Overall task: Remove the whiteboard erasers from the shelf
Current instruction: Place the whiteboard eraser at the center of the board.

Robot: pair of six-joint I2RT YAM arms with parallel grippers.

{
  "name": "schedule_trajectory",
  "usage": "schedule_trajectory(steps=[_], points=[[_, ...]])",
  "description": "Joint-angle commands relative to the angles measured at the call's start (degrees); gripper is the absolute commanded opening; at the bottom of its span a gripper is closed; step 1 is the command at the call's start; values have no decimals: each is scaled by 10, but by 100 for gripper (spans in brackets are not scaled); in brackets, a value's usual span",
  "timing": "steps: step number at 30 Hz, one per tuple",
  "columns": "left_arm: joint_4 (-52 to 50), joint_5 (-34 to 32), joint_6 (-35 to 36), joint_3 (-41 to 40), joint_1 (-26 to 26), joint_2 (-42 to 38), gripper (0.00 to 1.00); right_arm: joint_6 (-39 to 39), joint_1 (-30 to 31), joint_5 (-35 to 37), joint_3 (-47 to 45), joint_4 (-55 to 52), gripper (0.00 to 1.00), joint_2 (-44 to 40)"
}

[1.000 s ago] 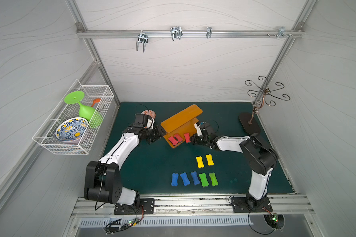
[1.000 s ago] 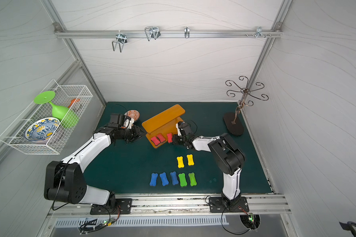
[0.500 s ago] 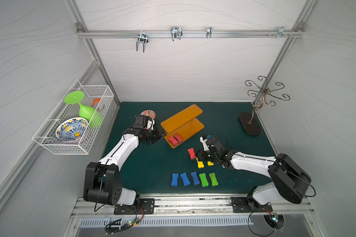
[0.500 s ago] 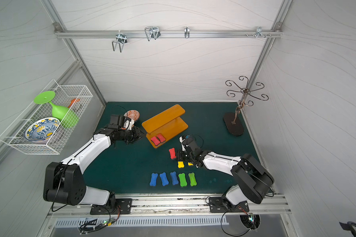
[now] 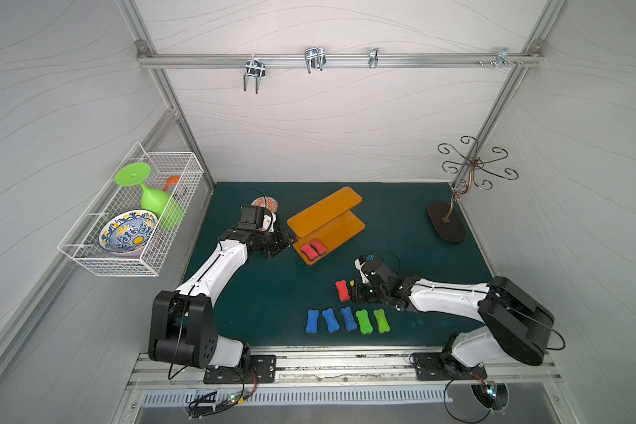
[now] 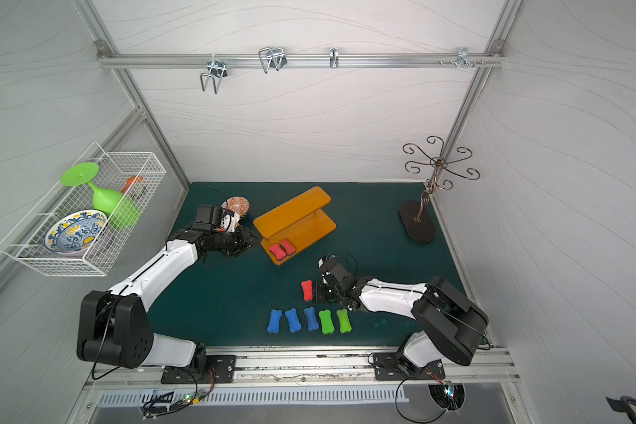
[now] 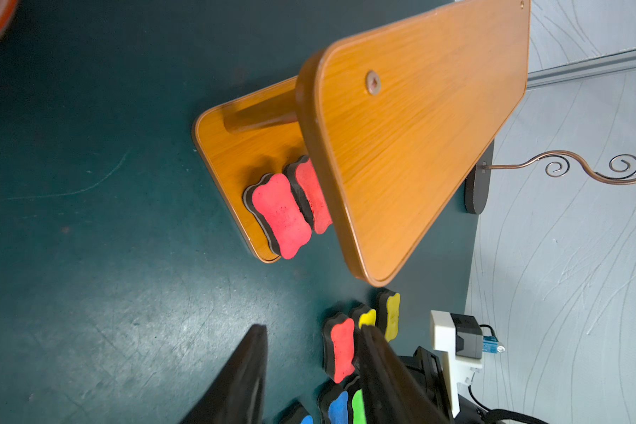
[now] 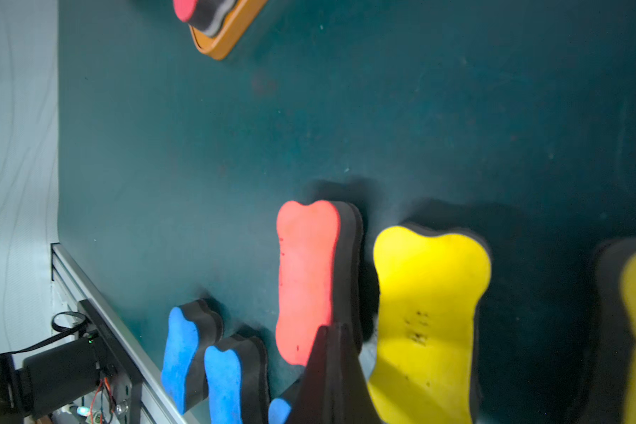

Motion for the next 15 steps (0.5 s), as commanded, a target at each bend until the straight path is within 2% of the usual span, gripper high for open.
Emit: schedule_trajectory(steps=[1,10,15], points=[[11,1,7,0,1,-16,44,-2,8,1,14,-30,2,9],[15,2,6,-4,1,-20,44,-16,10,-5,26,-45,6,21],[13,1,7,-4,1,-21,44,-23,9,-9,36,-52,12,28]])
